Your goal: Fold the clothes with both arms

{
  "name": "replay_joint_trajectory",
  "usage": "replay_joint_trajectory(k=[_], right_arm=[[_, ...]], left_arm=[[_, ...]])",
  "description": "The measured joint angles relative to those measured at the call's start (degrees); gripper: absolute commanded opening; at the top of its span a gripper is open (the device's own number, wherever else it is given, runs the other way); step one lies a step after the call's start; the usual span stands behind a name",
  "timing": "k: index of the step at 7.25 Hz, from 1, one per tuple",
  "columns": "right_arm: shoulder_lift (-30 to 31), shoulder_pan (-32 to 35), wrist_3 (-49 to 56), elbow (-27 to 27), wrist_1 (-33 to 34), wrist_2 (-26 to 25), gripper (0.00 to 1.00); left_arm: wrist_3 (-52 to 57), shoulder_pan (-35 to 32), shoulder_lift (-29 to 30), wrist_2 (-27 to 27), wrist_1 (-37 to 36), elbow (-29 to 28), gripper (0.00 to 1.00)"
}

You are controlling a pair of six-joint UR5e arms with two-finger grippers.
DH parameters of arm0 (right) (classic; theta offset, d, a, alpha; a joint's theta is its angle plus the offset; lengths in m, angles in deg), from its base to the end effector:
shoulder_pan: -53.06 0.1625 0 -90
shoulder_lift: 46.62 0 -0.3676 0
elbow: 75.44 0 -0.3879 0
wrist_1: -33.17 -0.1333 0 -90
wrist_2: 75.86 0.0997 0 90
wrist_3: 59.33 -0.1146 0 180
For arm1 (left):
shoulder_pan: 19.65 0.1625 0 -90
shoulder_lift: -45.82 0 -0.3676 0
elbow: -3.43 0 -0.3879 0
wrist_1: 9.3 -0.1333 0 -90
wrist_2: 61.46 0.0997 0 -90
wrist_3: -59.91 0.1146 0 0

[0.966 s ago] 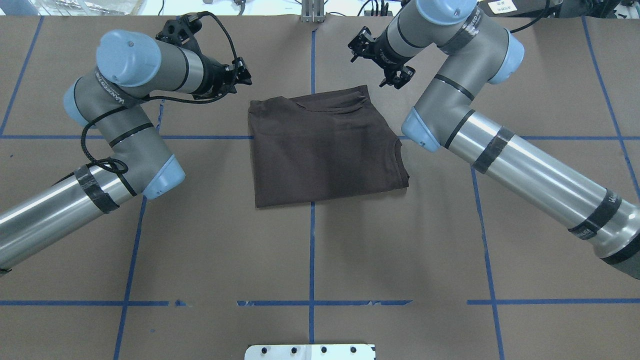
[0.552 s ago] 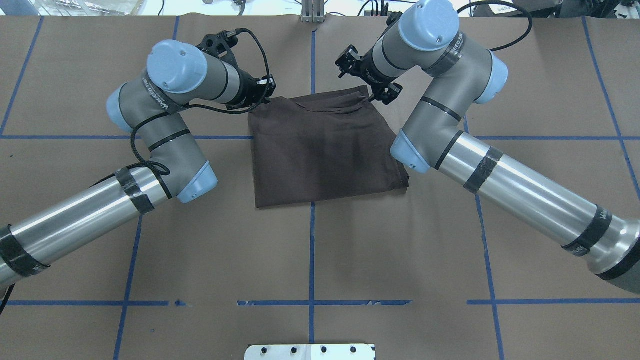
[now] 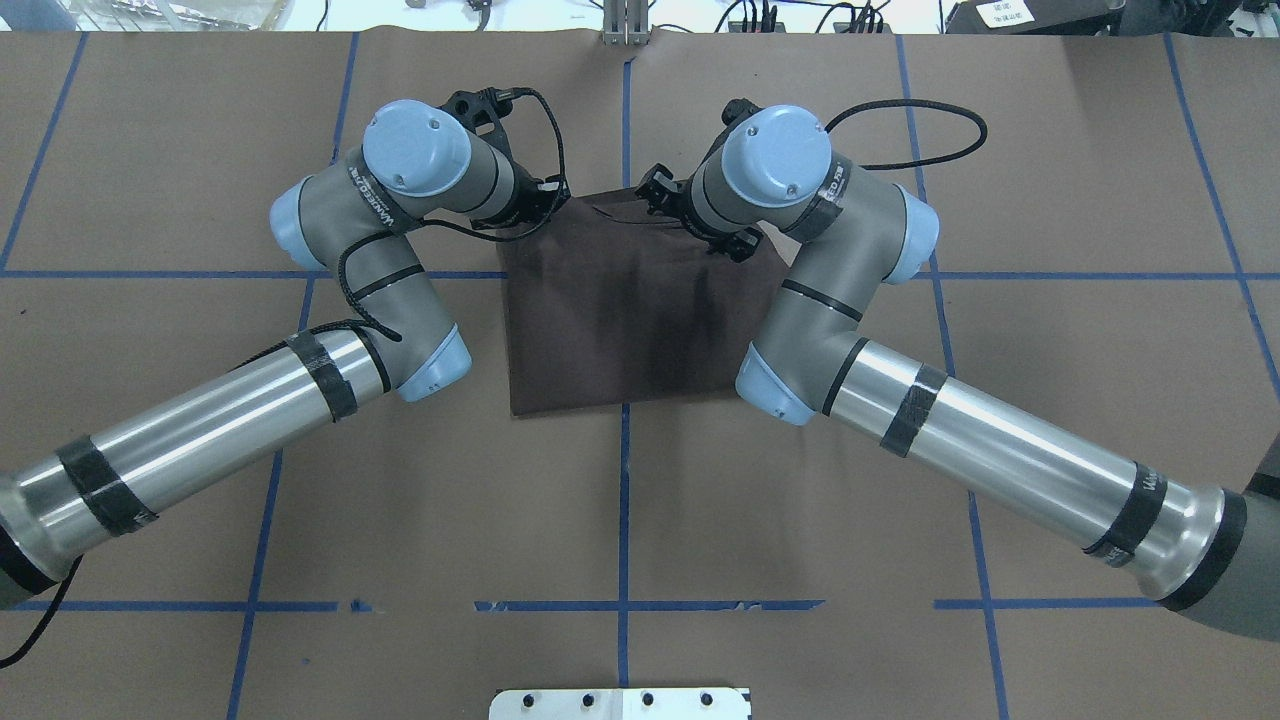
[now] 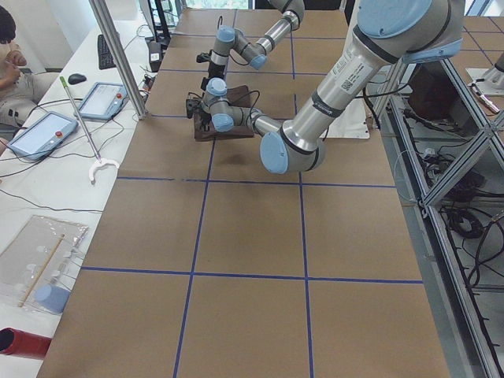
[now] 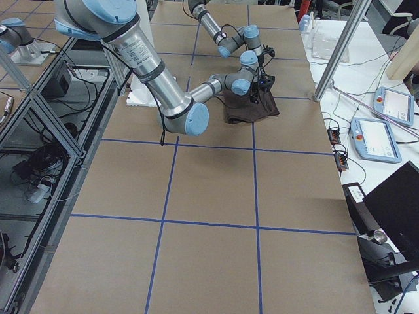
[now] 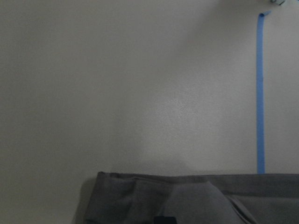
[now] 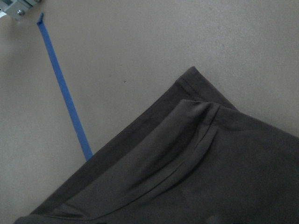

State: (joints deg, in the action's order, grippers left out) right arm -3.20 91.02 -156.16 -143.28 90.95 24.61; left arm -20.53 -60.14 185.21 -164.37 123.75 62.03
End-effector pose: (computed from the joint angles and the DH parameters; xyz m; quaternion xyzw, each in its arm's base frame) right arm -0.5372 -0.5618 0.2335 0.0494 -0.4766 0.2940 0.8270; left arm 0.5339 -0.5975 0.2488 0.1257 0.4982 -0.1732 0.8402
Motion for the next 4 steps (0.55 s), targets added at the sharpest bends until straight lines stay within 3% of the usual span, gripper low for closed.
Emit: replay_joint_trajectory(k=[4], right_arm=[[-1.8,0.7,2.8,7.0,-0.6,-2.2,0.84]], left_arm=[[2.4,-2.2,2.0,3.4,3.6,-5.2,0.00]])
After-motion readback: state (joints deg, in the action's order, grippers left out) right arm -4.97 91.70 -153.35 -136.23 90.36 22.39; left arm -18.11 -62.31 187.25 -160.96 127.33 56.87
